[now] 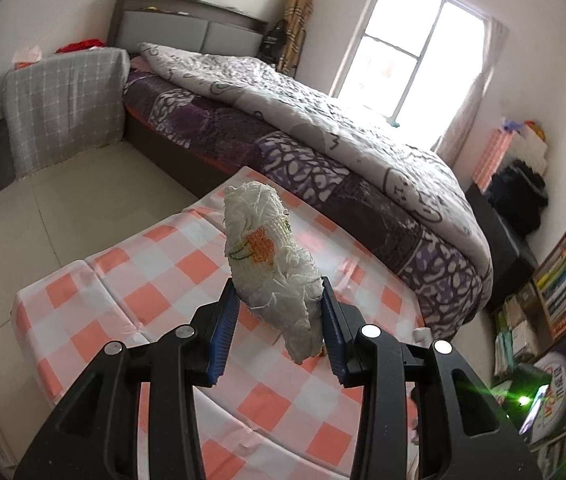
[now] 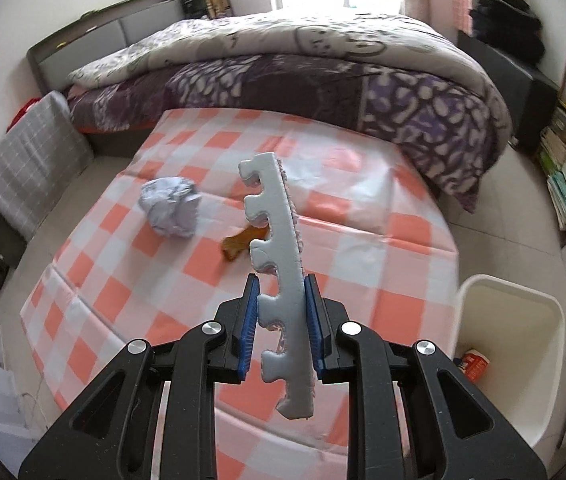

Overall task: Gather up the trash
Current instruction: 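Carry the mesh wrapper and foam strip over the white bin and release both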

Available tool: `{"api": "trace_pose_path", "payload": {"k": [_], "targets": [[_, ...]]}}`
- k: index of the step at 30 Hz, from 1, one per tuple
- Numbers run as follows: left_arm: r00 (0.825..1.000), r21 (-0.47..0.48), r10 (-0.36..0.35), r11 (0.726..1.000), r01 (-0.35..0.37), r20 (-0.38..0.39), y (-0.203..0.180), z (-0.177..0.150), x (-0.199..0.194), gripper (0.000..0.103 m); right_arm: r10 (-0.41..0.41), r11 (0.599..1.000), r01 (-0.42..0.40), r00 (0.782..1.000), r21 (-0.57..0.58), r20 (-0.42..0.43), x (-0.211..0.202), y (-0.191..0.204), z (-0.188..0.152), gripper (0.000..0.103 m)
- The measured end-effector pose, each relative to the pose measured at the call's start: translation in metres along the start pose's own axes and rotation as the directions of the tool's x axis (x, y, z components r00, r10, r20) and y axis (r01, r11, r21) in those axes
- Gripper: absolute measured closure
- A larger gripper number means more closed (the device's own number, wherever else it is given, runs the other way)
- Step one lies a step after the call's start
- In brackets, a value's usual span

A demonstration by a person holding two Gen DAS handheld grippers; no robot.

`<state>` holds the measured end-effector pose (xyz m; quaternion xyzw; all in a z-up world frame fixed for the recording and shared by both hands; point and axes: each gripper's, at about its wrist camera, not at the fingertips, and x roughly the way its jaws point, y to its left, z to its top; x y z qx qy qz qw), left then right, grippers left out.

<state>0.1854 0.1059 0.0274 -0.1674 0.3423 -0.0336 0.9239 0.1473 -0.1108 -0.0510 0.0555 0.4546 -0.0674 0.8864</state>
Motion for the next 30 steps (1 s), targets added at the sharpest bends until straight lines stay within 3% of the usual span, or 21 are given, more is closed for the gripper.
{"api": "trace_pose_path", "payload": {"k": [19,30], "targets": [[0.998,0.199,-0.03,0.979,0.041,-0.059,-0.08,-0.043,0.029,0.063,-0.059,0.967,0.053,0.998,0.248,0.019,-0.025,-0.122,0.002,0.081],[0.986,0.296,-0.095,0.946,0.132,-0.138,-0.135,-0.077,0.044,0.063,-0.175,0.917,0.185,0.983,0.352,-0.061,-0.04,-0.195,-0.008,0.081]]}}
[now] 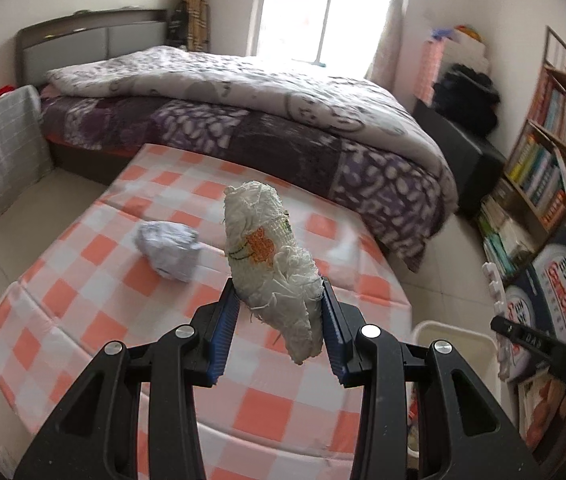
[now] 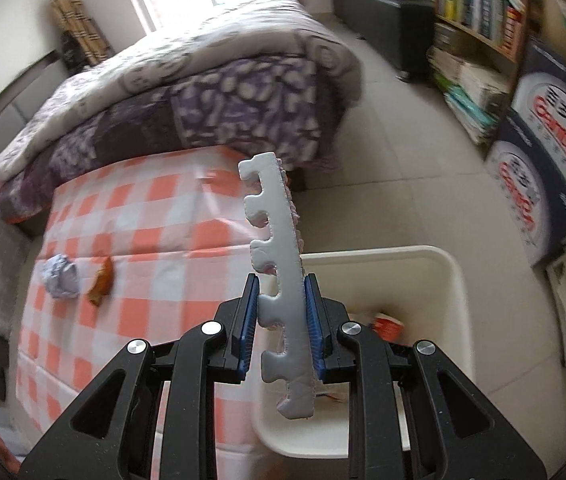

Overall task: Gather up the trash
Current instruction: 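Carry the mesh wrapper and foam strip over the white bin and release both, then grasp the orange peel with the left tool while the right tool grasps the crumpled paper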

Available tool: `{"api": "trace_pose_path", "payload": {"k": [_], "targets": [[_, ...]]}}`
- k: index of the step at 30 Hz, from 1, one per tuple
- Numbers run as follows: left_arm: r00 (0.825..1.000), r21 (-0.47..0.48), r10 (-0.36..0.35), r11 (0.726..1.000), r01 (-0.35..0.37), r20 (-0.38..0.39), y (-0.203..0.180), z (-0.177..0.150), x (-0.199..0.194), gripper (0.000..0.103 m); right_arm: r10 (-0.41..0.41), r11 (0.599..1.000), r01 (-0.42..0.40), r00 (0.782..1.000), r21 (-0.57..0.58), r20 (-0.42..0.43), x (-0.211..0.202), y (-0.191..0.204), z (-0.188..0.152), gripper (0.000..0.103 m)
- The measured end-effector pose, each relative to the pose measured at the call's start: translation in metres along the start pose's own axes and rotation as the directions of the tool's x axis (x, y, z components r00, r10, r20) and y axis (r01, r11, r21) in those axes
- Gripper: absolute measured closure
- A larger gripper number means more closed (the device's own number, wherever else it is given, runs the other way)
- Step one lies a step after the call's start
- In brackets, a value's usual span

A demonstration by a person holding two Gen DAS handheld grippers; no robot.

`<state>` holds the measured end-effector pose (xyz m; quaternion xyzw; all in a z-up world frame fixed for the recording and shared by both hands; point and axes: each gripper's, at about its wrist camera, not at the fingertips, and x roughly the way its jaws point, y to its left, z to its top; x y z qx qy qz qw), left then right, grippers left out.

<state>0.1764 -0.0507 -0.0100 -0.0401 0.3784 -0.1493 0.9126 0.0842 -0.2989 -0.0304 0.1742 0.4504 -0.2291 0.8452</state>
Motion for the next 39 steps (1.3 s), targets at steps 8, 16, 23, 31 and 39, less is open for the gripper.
{"api": "trace_pose_path", "payload": {"k": [8,16,23,31,39], "targets": [[0.985,0.072,-0.145,0.986,0.152,-0.095,-0.055,-0.019,0.022,0.063,-0.168,0.985,0.169,0.985,0.031,-0.047,0.001,-0.056,0.008,0.054],[0.945,0.115,-0.245,0.955,0.274,-0.217,-0.11,-0.045,0.046,0.063,-0.239,0.965,0.238,0.971,0.107,-0.005,-0.015,-0.102,0.014,0.023],[0.908,0.173,-0.301,0.917,0.36,-0.292,-0.156,-0.068,0.059,0.063,-0.25,0.961,0.248,0.968,0.124,-0.002,-0.02,-0.12,0.015,0.022],[0.86,0.191,-0.353,0.876,0.442,-0.369,-0.189,-0.091,0.071,0.06,-0.247,0.957,0.244,0.969,0.158,0.004,-0.026,-0.139,0.017,0.018],[0.859,0.234,-0.354,0.86,0.454,-0.37,-0.199,-0.099,0.07,0.027,-0.205,0.96,0.201,0.979,0.196,-0.001,-0.025,-0.137,0.019,0.016]]}}
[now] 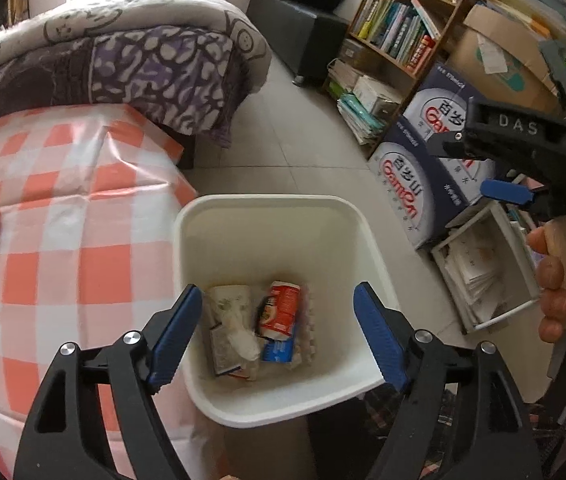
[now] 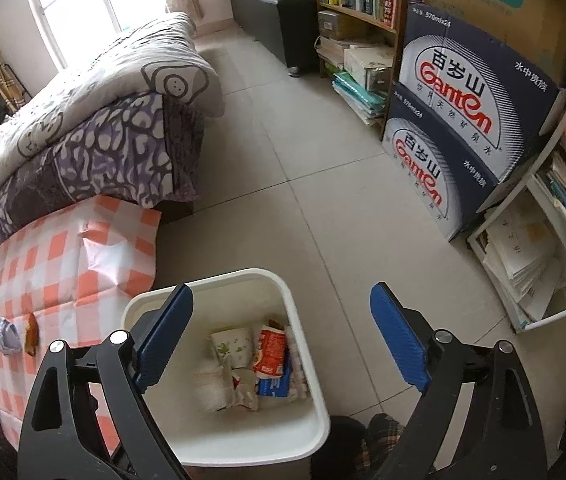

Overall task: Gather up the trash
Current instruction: 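Grasp the orange peel with the left tool while the right tool grasps the crumpled paper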

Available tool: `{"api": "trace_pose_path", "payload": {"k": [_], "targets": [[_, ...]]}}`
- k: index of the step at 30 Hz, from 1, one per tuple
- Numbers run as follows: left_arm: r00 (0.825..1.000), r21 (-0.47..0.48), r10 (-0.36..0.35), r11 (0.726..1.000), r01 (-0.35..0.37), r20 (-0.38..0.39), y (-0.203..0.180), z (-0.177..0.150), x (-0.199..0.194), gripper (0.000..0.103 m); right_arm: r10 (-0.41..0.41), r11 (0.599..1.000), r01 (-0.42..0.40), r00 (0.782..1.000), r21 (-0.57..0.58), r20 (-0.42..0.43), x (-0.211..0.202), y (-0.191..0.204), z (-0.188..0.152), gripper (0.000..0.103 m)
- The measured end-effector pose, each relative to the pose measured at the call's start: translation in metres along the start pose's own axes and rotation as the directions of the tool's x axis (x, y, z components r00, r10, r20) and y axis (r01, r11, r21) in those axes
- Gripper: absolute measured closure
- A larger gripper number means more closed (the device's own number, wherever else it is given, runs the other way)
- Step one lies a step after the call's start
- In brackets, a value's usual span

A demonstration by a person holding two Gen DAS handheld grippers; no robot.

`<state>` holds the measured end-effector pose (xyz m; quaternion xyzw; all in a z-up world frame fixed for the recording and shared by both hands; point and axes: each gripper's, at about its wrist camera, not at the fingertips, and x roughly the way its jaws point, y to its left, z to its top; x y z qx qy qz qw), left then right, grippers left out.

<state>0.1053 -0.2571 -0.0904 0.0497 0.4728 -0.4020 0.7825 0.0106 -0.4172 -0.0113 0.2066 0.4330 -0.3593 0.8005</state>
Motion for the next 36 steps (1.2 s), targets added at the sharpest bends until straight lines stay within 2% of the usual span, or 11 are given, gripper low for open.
{"api": "trace_pose_path", "payload": {"k": [5,8,12,16,20,23,27,29,30,32,36], "targets": [[0.983,-0.012,0.184,0.983,-0.184,-0.006,0.034,0.011,-0.003,0.026,0.03,1.0,-0.03,0.999,0.005,-0.02,0.003,0.01,-0.003,0.014],[0.95,-0.012,0.312,0.95,-0.312,-0.028,0.07,0.019,0.001,0.026,0.064,0.998,-0.063,0.997,0.015,-0.041,0.005,0.018,-0.005,0.014],[0.89,-0.054,0.45,0.889,-0.454,-0.075,0.134,0.022,0.006,0.026,0.091,0.996,-0.091,0.994,0.002,-0.052,0.006,0.033,-0.006,0.013],[0.845,-0.133,0.525,0.835,-0.534,-0.103,0.192,0.026,0.008,0.026,0.103,0.994,-0.105,0.993,-0.035,-0.058,0.008,0.051,-0.008,0.011],[0.817,-0.179,0.564,0.797,-0.577,-0.124,0.232,0.032,0.015,0.026,0.1,0.992,-0.104,0.993,-0.071,-0.065,0.01,0.066,-0.01,0.01],[0.822,-0.212,0.55,0.795,-0.569,-0.147,0.253,0.034,0.022,0.026,0.091,0.991,-0.098,0.993,-0.096,-0.075,0.014,0.076,-0.013,0.01],[0.851,-0.251,0.497,0.813,-0.525,-0.17,0.271,0.032,0.032,0.029,0.083,0.99,-0.092,0.993,-0.109,-0.08,0.016,0.083,-0.015,0.01],[0.872,-0.28,0.452,0.826,-0.489,-0.187,0.275,0.026,0.035,0.049,0.082,0.989,-0.091,0.993,-0.115,-0.082,0.016,0.087,-0.017,0.01],[0.885,-0.299,0.432,0.833,-0.466,-0.175,0.275,0.022,0.032,0.053,0.083,0.989,-0.092,0.993,-0.118,-0.084,0.016,0.089,-0.018,0.01],[0.887,-0.299,0.427,0.835,-0.461,-0.174,0.271,0.016,0.027,0.084,0.083,0.988,-0.093,0.993,-0.123,-0.085,0.016,0.093,-0.02,0.01],[0.895,-0.331,0.395,0.833,-0.443,-0.205,0.268,0.003,0.008,0.088,0.081,0.986,-0.094,0.992,-0.14,-0.093,0.019,0.107,-0.026,0.01]]}}
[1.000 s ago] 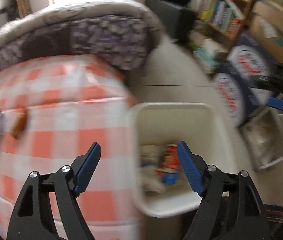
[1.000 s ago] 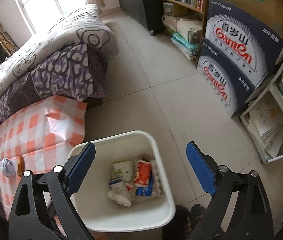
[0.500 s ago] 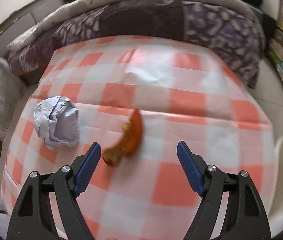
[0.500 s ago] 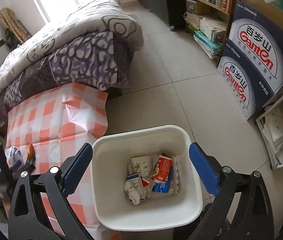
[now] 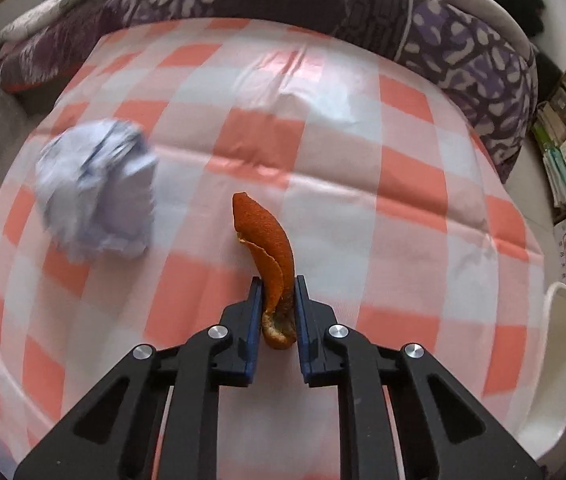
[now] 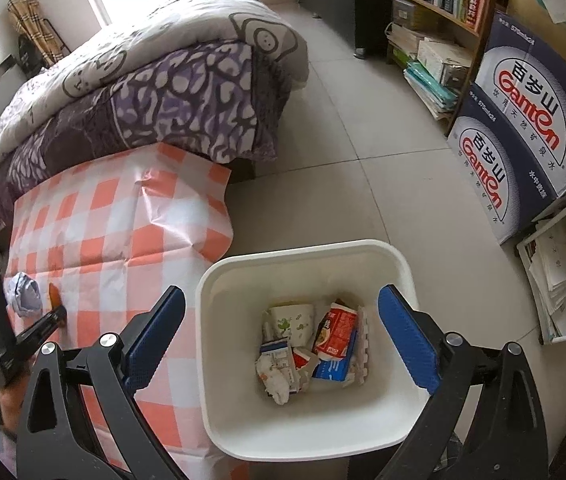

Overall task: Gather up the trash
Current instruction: 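Grasp the orange peel with the left tool while the right tool grasps the crumpled paper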

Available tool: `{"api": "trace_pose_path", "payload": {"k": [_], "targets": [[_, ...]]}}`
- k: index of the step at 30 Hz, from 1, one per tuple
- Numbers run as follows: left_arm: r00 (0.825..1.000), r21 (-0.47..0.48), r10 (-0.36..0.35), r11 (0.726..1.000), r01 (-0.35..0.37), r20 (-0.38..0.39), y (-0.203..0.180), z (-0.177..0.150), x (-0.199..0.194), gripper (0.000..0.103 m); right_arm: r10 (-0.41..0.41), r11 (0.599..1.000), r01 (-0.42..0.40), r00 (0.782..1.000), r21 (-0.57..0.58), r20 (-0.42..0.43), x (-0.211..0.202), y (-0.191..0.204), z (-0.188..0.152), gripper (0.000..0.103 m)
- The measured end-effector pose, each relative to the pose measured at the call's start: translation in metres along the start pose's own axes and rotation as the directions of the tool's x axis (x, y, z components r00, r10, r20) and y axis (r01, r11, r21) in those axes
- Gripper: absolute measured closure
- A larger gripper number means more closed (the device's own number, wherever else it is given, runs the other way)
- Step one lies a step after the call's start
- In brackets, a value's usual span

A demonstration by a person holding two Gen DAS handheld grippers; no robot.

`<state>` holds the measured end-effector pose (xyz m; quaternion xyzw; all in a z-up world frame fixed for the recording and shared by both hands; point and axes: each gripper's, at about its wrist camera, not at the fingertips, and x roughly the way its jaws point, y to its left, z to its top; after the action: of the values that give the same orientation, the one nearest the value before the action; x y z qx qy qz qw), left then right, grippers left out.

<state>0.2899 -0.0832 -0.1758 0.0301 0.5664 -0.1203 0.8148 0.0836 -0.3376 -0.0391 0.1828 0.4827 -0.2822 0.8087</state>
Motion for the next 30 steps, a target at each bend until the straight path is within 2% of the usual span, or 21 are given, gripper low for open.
{"api": "trace_pose_path", "payload": {"k": [4,7,9,10,12,13,15,16,18,20,24,27,30], "targets": [[0.997,-0.099,-0.075,0.992,0.076,0.011,0.027,-0.022,-0.043,0.088,0.005,0.999,-0.006,1.0,-0.05,-0.013,0.008,0.026,-0.007,0.01],[0.994,-0.217,-0.095,0.971,0.104,0.049,0.057,-0.034,-0.09,0.088,0.059,0.988,-0.063,0.998,-0.141,-0.032,0.016,0.061,-0.018,0.01],[0.992,-0.274,-0.072,0.957,0.098,0.104,0.078,-0.041,-0.128,0.088,0.095,0.97,-0.099,0.995,-0.221,-0.028,0.02,0.095,-0.028,0.01],[0.986,-0.296,-0.05,0.951,0.095,0.157,0.087,-0.047,-0.152,0.088,0.113,0.96,-0.116,0.993,-0.254,-0.026,0.022,0.113,-0.033,0.01],[0.97,-0.318,0.002,0.945,0.078,0.245,0.101,-0.061,-0.189,0.088,0.148,0.941,-0.152,0.988,-0.301,-0.037,0.027,0.147,-0.041,0.01],[0.953,-0.336,0.046,0.94,0.06,0.301,0.11,-0.072,-0.21,0.088,0.185,0.922,-0.19,0.982,-0.336,-0.047,0.03,0.178,-0.046,0.01],[0.935,-0.363,0.095,0.931,0.039,0.343,0.124,-0.075,-0.225,0.088,0.243,0.89,-0.248,0.968,-0.383,-0.061,0.031,0.219,-0.054,0.01],[0.928,-0.387,0.115,0.921,0.033,0.354,0.136,-0.076,-0.234,0.088,0.281,0.861,-0.281,0.958,-0.424,-0.064,0.031,0.251,-0.061,0.01],[0.921,-0.402,0.107,0.914,0.058,0.376,0.15,-0.075,-0.242,0.088,0.309,0.818,-0.297,0.949,-0.492,-0.059,0.03,0.297,-0.07,0.01],[0.91,-0.433,0.123,0.899,0.067,0.396,0.168,-0.075,-0.252,0.088,0.319,0.776,-0.295,0.946,-0.557,-0.057,0.031,0.335,-0.077,0.01],[0.895,-0.493,0.154,0.866,0.081,0.418,0.19,-0.077,-0.261,0.088,0.303,0.695,-0.226,0.953,-0.683,-0.007,0.041,0.402,-0.089,0.01],[0.895,-0.509,0.153,0.856,0.092,0.419,0.199,-0.08,-0.263,0.088,0.252,0.657,-0.156,0.968,-0.737,0.019,0.056,0.433,-0.096,0.01],[0.884,-0.526,0.174,0.845,0.092,0.433,0.205,-0.085,-0.269,0.088,0.197,0.65,-0.111,0.98,-0.751,0.026,0.072,0.448,-0.097,0.01]]}}
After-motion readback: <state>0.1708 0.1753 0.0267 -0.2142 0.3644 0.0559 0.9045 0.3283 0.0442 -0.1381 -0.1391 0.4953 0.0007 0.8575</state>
